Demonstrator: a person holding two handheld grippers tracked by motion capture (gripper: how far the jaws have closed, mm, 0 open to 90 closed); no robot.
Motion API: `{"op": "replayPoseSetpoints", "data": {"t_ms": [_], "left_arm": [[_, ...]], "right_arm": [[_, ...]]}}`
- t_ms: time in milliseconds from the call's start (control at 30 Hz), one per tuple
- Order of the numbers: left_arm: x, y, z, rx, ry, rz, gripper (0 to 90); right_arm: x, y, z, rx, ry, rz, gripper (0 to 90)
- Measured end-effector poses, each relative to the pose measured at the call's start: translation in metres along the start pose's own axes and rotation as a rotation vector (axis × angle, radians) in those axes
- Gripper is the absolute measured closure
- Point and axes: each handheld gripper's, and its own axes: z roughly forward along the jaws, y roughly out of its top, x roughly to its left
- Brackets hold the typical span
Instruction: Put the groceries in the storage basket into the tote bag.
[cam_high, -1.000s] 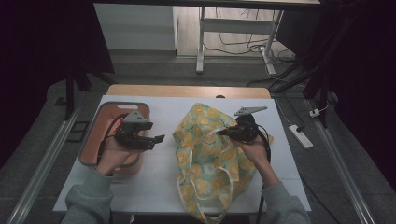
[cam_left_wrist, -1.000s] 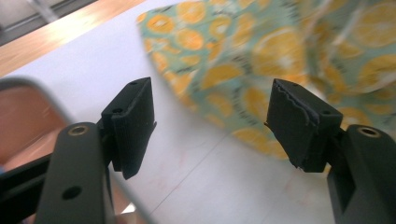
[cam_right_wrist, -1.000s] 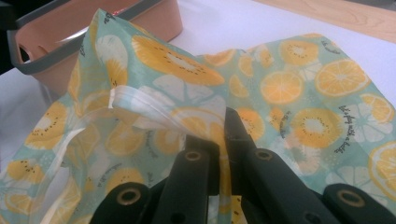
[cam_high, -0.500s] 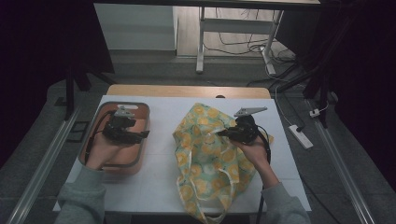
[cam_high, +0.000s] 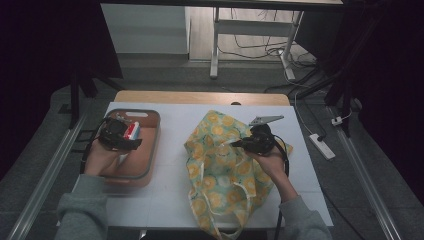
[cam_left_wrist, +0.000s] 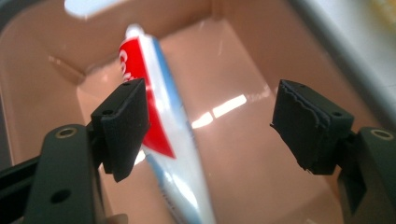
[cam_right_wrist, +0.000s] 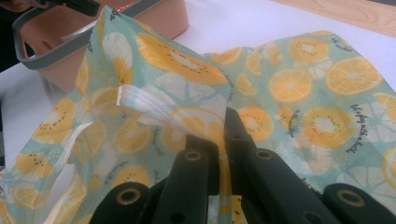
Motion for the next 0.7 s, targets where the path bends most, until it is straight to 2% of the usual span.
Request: {"op": "replayPoseSetpoints", "data": {"t_ms": [167,400,500,600,700], "left_arm": [[0.010,-0.002,0.008,0.032,0.025,-0.033,26.1],[0.021,0.003,0.018,0.020,0.013,-0.109,26.9],[0.029,0.007,0.029,0.076,0.015,-0.139,26.8],[0.035,0.009,0.039,0.103,0.028,-0.165,27.4],[0.034,0.010,0.050,0.142,0.034,-0.160,27.5]], "right_arm": [[0.000,0.000,0.000,0.001,-0.001,0.002,89.5],[0.000,-0.002,0.002,0.003,0.007,0.007,89.5],[0.001,-0.002,0.002,0.004,0.008,0.009,89.5],[0.002,-0.003,0.003,0.010,0.007,0.001,89.5],[0.003,-0.003,0.002,0.010,0.006,-0.003,89.5]]}}
